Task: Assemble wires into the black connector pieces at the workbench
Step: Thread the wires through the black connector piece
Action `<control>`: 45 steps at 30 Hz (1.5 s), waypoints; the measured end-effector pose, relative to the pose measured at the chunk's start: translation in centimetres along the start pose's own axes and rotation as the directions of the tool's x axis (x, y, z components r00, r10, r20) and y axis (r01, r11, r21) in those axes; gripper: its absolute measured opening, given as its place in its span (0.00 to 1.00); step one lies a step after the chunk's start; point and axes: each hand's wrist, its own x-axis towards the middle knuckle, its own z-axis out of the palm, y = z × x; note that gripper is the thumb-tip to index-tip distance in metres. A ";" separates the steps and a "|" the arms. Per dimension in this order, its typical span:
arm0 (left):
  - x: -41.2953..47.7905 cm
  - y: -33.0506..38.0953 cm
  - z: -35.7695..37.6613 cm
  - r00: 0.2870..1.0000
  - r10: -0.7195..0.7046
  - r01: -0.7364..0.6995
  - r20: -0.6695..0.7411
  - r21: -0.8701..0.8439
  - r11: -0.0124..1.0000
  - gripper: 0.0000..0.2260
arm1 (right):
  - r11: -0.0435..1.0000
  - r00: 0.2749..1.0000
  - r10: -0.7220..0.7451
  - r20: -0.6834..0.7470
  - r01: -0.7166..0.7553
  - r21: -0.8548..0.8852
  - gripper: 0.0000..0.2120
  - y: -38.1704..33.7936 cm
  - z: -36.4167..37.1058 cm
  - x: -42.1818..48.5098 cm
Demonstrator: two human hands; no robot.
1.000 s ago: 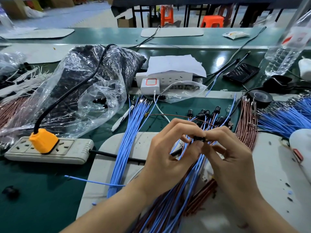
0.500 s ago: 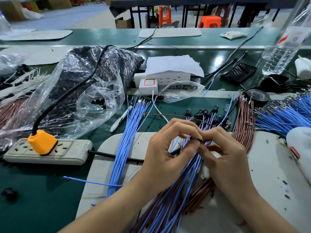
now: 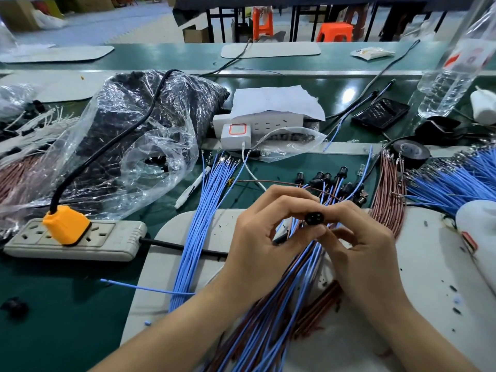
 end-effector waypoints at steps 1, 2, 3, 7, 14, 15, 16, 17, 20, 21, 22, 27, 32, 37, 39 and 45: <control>0.0 0.0 0.0 1.000 0.009 -0.009 0.003 -0.001 1.000 0.09 | 1.000 1.000 0.005 0.010 -0.005 0.005 0.06 0.0 0.0 0.0; 0.0 0.0 0.1 1.000 0.015 -0.015 0.005 -0.001 1.000 0.10 | 1.000 1.000 0.010 0.023 -0.011 0.013 0.05 0.1 0.0 0.0; -0.1 0.0 0.1 1.000 0.019 -0.019 0.005 0.000 1.000 0.10 | 1.000 0.999 0.020 0.032 -0.021 0.022 0.04 0.1 0.0 0.0; -0.1 0.2 0.2 1.000 0.022 -0.022 0.005 0.003 1.000 0.09 | 0.997 0.996 0.064 0.061 -0.067 0.042 0.08 0.2 0.1 -0.1; -0.2 0.3 0.2 0.999 0.044 -0.044 0.003 0.050 0.998 0.08 | 0.999 0.996 0.036 0.086 -0.037 0.005 0.08 0.1 0.3 -0.1; -0.2 0.4 0.2 0.999 0.040 -0.041 0.009 0.056 0.998 0.08 | 0.999 0.995 0.034 0.098 -0.034 0.005 0.07 0.1 0.2 -0.1; -0.2 0.4 0.2 0.999 0.038 -0.039 0.016 0.059 0.997 0.08 | 0.999 0.992 0.036 0.117 -0.039 0.017 0.06 0.2 0.1 0.0; -0.1 0.5 0.1 0.999 0.043 -0.045 0.023 0.071 0.996 0.08 | 0.998 0.989 0.044 0.138 -0.050 0.041 0.07 0.2 -0.1 0.0; 0.1 0.6 -0.1 0.996 0.086 -0.089 0.033 0.132 0.987 0.10 | 0.993 0.983 0.053 0.179 -0.071 0.099 0.10 0.1 -0.3 0.2; 0.2 0.7 -0.2 0.995 0.095 -0.099 0.034 0.146 0.984 0.11 | 0.991 0.982 0.054 0.180 -0.075 0.108 0.09 0.1 -0.4 0.2; 0.2 0.7 -0.3 0.994 0.103 -0.108 0.036 0.162 0.981 0.11 | 0.990 0.982 0.061 0.177 -0.082 0.116 0.08 0.1 -0.3 0.2; 0.2 0.8 -0.4 0.994 0.104 -0.109 0.034 0.216 0.970 0.09 | 0.991 0.981 0.065 0.181 -0.085 0.107 0.05 0.4 -0.5 0.1; 0.2 0.8 -0.5 0.994 0.103 -0.105 0.020 0.235 0.966 0.08 | 0.978 0.992 0.033 0.122 -0.057 0.200 0.05 0.1 -0.4 0.2; 0.0 0.6 -0.2 0.991 0.137 -0.133 0.006 0.287 0.949 0.08 | 1.000 0.991 -0.025 0.128 0.024 0.013 0.06 0.1 0.1 0.1; -0.1 0.6 -0.1 0.988 0.157 -0.149 -0.001 0.305 0.941 0.08 | 0.998 0.991 -0.049 0.123 0.052 -0.028 0.12 0.1 0.1 0.1; 0.0 0.5 -0.3 0.993 0.120 -0.121 0.023 0.338 0.933 0.08 | 0.991 0.988 -0.086 0.127 0.098 -0.094 0.09 0.4 0.4 -0.1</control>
